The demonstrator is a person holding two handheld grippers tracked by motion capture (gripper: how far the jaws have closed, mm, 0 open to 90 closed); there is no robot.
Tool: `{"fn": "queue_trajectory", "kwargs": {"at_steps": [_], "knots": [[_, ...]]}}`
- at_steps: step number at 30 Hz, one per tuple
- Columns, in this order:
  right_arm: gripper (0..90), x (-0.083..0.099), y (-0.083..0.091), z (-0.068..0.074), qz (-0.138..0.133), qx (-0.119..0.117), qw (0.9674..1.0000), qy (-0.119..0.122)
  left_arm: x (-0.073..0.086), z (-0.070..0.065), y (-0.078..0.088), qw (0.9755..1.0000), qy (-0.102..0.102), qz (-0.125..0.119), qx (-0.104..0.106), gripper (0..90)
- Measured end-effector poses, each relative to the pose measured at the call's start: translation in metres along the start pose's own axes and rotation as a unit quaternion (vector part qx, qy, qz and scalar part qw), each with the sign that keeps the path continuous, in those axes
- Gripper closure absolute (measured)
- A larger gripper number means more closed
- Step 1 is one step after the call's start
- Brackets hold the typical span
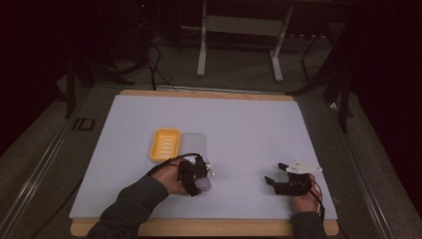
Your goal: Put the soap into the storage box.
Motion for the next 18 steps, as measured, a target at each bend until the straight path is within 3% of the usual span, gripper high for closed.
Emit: {"fn": "queue_trajectory", "kwargs": {"at_steps": [2, 18], "knots": [[22.0, 0.0, 0.0, 0.0, 0.0, 0.0, 1.0, 0.0, 0.0, 0.0004, -0.0021, 0.9999, 0.007, 0.007, 0.008, 48.7], [22.0, 0.0, 0.0, 0.0, 0.0, 0.0, 1.0, 0.0, 0.0, 0.0005, -0.0022, 0.9998, 0.013, 0.013, 0.012, 49.4]]}}
Point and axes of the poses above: each handheld gripper's, and its own axes: y roughly backward along the jaws, x roughly out of its underside, z roughly to its left, the point moved 10 cm from there along -y, roughly forward along the jaws, and after that the axes turned 13 degrees about z, right-handed, at the moved point
